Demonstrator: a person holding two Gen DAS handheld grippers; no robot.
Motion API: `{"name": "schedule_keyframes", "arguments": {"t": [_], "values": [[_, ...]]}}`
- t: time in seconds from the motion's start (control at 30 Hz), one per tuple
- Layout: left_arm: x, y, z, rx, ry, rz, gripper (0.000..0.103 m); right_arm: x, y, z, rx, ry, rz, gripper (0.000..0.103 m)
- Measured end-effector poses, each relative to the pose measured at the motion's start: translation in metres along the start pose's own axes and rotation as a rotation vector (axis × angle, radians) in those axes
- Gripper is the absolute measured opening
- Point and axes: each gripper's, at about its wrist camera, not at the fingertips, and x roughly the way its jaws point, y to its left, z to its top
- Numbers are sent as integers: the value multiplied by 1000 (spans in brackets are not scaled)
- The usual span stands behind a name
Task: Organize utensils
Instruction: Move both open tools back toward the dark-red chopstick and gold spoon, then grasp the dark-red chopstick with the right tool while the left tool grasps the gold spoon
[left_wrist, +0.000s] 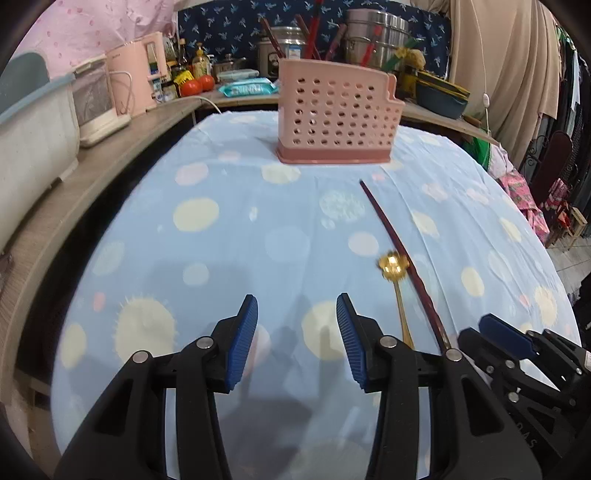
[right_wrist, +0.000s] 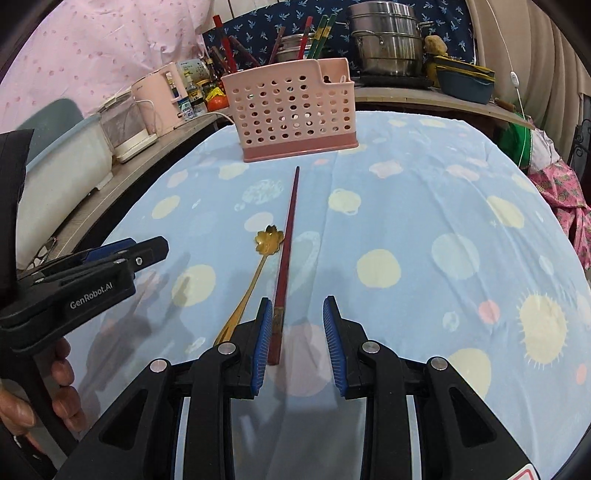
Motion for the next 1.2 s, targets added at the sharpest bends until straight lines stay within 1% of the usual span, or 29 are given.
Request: {"name": "schedule_keyframes", "arguments": {"t": [0.17, 0.7, 0.9, 0.97, 1.0, 1.07, 1.1, 1.13, 1.2], "values": [[4, -4, -13, 0, 24, -9, 42, 7, 5, -9, 3, 16, 13, 29], [9, -7, -18, 3, 45, -11, 42, 19, 14, -13, -31, 20, -22, 26], [13, -7, -20, 1, 60, -15, 42, 19, 12, -14, -31, 17, -44, 16], [13, -8, -21, 1, 67, -23, 42, 19, 10, -14, -29, 15, -49, 9], [14, -9, -21, 2, 69, -27, 43, 18, 8, -14, -24, 14, -48, 8], [13, -11, -22, 2, 71, -42, 50, 17, 4, -15, -13, 11, -45, 8], [11, -12, -22, 1, 67, -55, 59, 16, 3, -15, -10, 10, -46, 8], [9, -14, -22, 1, 61, -64, 61, 15, 2, -16, -7, 10, -47, 8], [7, -20, -22, 13, 58, -80, 61, 13, -2, -17, 4, 9, -50, 8]]}}
